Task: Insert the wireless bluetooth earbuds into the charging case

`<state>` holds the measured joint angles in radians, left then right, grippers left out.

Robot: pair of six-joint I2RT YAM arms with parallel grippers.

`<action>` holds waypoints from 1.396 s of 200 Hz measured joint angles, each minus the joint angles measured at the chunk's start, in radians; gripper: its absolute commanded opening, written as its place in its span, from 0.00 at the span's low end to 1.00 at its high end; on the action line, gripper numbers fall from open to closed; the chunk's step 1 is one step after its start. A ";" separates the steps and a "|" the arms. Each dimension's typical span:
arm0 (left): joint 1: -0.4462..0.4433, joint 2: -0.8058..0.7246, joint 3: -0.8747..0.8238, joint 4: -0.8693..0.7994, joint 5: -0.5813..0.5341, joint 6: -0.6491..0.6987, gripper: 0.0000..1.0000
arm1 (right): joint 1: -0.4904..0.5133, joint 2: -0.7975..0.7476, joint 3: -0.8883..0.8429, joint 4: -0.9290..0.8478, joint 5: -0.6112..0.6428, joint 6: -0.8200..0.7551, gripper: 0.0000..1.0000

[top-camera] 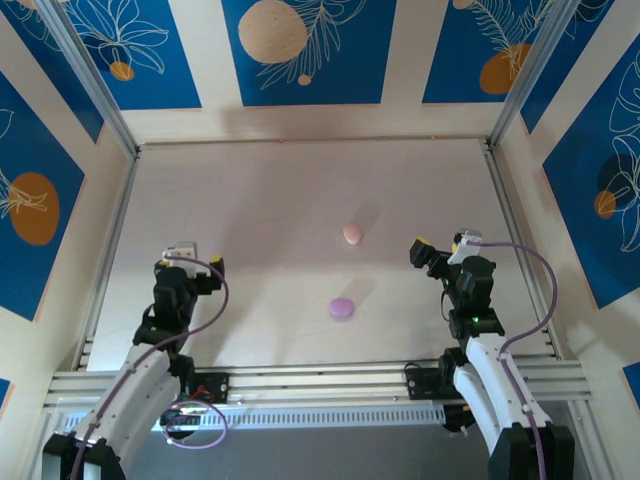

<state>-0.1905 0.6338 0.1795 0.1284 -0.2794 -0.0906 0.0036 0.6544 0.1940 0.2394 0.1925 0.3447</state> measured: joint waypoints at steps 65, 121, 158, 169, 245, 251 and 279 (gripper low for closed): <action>0.000 0.295 0.008 0.192 -0.021 0.036 1.00 | -0.004 0.160 -0.052 0.154 0.097 -0.002 0.99; 0.001 0.554 0.096 0.377 -0.051 0.064 1.00 | -0.011 0.500 0.003 0.345 0.129 -0.004 0.99; 0.001 0.674 0.138 0.491 -0.069 0.097 1.00 | -0.011 0.611 0.086 0.434 0.133 -0.052 0.99; 0.001 0.700 0.145 0.528 -0.070 0.106 1.00 | -0.009 0.614 0.091 0.455 0.132 -0.069 0.99; 0.015 0.873 0.137 0.803 -0.070 0.147 1.00 | 0.096 0.798 0.094 0.662 0.122 -0.229 0.99; 0.016 0.876 0.127 0.832 -0.065 0.150 1.00 | 0.104 0.801 0.094 0.675 0.122 -0.240 0.99; 0.017 0.941 0.087 0.970 -0.036 0.161 1.00 | 0.100 0.819 0.092 0.737 0.085 -0.272 0.99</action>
<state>-0.1738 1.5749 0.2668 1.0981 -0.3153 0.0704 0.1032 1.4734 0.2859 0.9768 0.2775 0.0731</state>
